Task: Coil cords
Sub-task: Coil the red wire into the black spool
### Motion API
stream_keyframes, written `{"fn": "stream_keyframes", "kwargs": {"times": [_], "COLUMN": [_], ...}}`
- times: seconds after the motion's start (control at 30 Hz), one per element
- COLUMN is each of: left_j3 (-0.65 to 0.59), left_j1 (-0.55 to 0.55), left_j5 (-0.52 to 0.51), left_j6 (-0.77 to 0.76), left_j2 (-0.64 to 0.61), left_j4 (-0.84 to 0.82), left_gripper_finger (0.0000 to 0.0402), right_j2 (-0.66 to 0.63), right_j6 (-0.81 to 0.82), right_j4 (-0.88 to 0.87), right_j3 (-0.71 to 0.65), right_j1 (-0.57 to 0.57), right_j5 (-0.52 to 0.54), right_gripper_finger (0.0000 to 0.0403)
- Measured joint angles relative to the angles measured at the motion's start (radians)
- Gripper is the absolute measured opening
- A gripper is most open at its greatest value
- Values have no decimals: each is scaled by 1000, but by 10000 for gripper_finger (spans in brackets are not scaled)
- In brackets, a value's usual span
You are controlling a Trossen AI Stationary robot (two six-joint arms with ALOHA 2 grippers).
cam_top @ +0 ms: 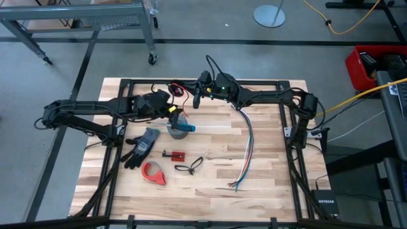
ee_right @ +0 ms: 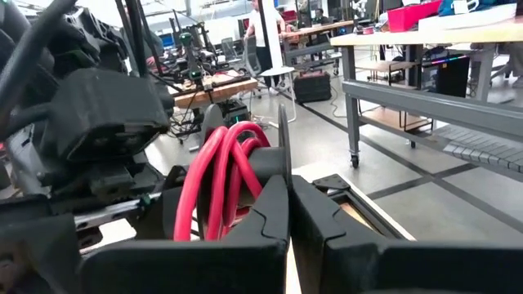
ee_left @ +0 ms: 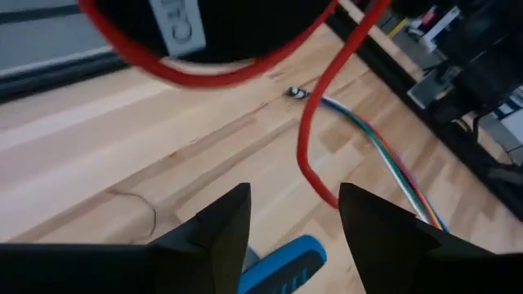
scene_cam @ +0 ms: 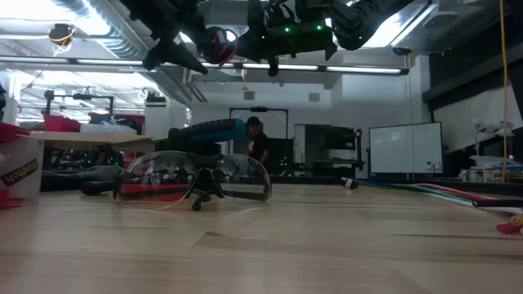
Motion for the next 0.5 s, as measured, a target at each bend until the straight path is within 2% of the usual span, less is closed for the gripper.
{"fn": "stream_keyframes", "kwargs": {"times": [0.33,0.5], "left_j3": [0,0], "left_j1": [0,0], "left_j5": [11,15], "left_j6": [6,-7], "left_j2": [27,45], "left_j4": [99,93], "left_gripper_finger": [178,178], "right_j2": [0,0], "right_j6": [-1,-1], "right_j4": [25,31], "right_j3": [0,0], "right_j1": [0,0], "right_j5": [1,1], "right_gripper_finger": [1,1]}}
